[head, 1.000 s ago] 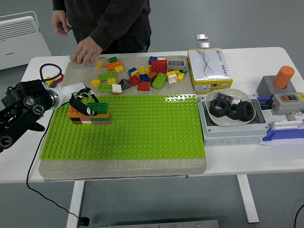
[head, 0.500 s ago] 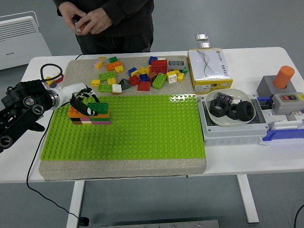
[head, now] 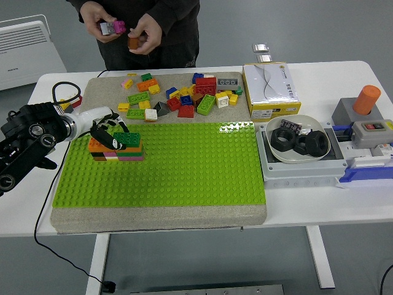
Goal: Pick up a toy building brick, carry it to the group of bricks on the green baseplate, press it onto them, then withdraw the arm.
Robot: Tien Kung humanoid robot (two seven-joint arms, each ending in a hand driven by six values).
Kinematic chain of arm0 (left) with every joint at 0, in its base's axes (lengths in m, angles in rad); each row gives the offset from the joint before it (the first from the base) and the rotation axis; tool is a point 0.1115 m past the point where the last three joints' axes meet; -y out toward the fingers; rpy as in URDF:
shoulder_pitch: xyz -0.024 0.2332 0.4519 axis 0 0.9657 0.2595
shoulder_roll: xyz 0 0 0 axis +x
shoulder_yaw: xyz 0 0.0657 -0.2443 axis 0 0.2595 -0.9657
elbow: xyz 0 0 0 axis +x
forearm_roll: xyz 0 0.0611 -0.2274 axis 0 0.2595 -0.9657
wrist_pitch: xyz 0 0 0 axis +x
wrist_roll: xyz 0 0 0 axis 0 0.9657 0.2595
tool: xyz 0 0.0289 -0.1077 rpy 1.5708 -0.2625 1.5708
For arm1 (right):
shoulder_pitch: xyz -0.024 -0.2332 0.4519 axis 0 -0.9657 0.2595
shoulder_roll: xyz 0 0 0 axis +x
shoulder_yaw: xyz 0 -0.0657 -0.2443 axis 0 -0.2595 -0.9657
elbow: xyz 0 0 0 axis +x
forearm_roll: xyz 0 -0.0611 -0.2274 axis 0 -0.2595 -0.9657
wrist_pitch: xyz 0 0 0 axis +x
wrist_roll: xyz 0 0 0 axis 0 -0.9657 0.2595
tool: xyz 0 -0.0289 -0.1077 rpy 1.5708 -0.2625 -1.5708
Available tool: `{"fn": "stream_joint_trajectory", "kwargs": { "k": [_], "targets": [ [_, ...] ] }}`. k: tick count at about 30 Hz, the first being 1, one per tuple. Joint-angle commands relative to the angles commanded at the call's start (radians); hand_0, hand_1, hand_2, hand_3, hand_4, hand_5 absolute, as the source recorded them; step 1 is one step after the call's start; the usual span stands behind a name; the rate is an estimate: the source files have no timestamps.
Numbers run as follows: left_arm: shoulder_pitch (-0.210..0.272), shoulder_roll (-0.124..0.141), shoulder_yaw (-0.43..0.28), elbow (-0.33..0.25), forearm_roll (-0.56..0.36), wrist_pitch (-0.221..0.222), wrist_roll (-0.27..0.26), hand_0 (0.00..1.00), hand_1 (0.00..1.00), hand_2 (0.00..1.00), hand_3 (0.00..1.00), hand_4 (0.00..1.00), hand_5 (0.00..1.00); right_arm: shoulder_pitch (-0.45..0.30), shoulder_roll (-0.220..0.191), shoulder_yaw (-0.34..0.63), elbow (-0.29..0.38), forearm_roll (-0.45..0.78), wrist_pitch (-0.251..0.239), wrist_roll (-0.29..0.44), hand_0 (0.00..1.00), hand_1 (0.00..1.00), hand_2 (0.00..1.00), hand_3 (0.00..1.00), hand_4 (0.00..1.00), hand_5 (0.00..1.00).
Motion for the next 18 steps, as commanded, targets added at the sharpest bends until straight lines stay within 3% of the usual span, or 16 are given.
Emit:
{"fn": "stream_joint_trajectory", "kwargs": {
  "k": [18],
  "targets": [
    [-0.001,-0.002,-0.004,0.003,0.001,-0.002,-0.007,0.936,0.952,0.953,0.587,0.545,0.002,-0.002,0.0,-0.008,0.0,0.011,-0.005,-0.004,0.688,0.665,0.616,0.742,0.932,0.998]
  ]
}}
